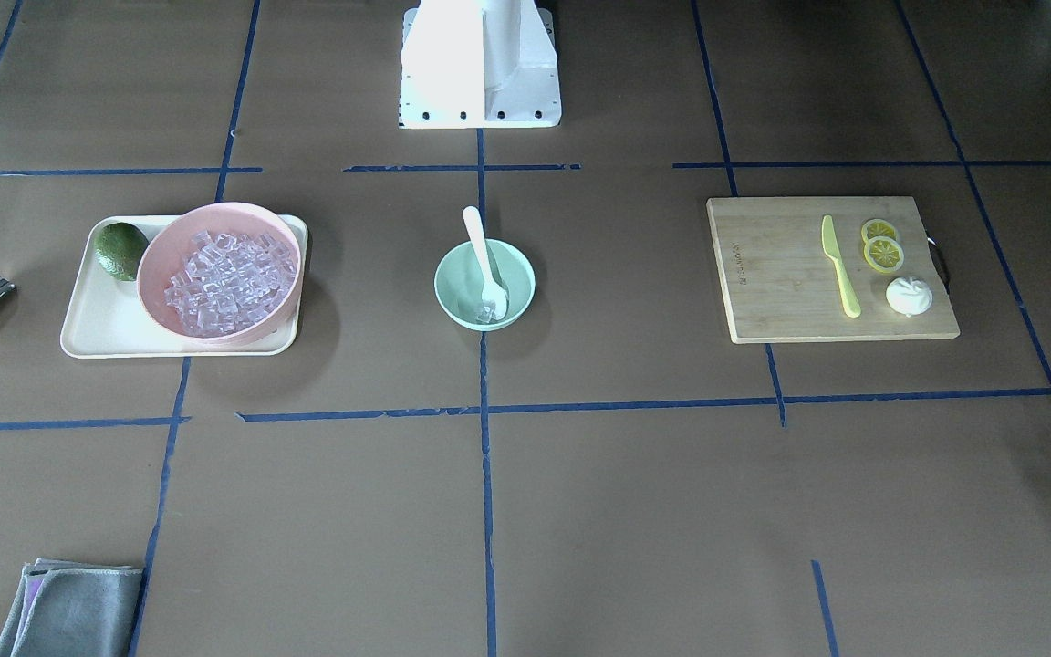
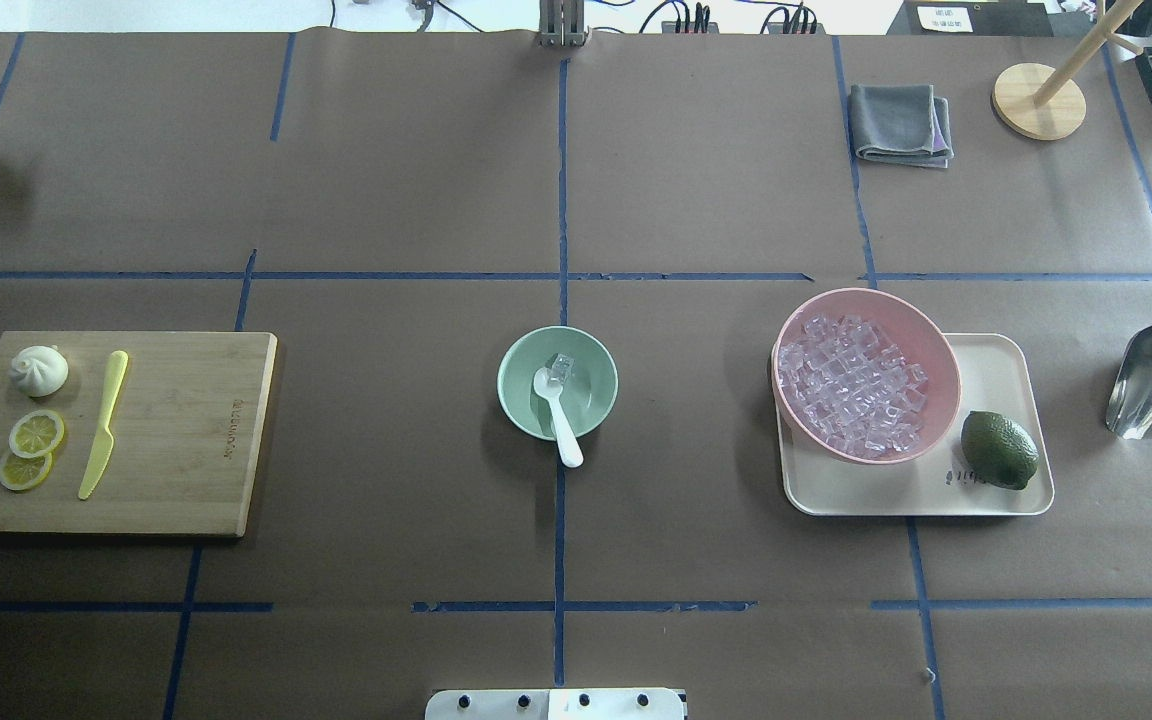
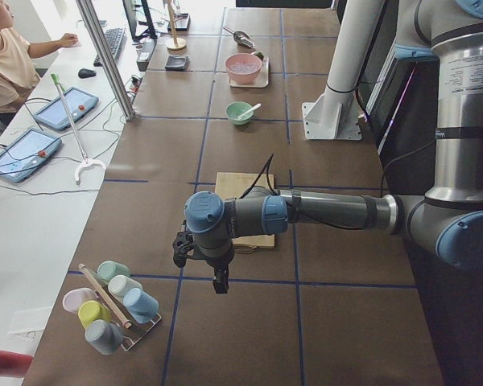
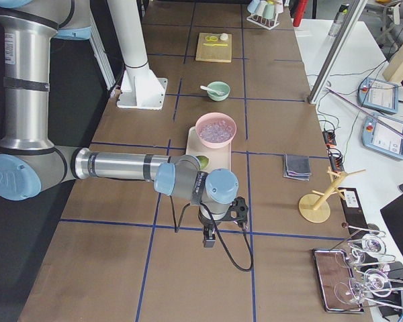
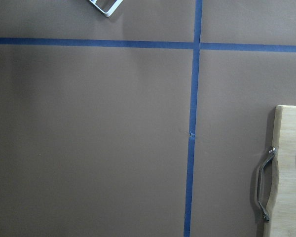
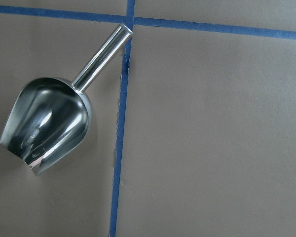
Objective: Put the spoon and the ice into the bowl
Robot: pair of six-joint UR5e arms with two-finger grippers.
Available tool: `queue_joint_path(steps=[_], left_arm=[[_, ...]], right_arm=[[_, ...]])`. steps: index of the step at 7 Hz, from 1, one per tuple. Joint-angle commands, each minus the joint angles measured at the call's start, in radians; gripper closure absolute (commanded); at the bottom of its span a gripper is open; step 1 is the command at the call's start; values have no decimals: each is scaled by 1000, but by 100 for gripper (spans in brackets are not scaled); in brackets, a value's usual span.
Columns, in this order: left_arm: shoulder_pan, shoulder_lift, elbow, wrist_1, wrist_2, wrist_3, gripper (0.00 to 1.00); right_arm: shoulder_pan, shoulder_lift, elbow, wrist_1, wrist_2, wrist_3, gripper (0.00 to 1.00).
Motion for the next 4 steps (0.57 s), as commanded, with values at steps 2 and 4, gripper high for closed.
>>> queue_joint_path(steps=[2,4], left_arm=[[2,-1,3,-3,0,1,0],[8,-1,0,-3,0,1,0]], right_arm=[[0,-1,-4,0,1,3,0],[0,-3,-3,-1,3,7,0]])
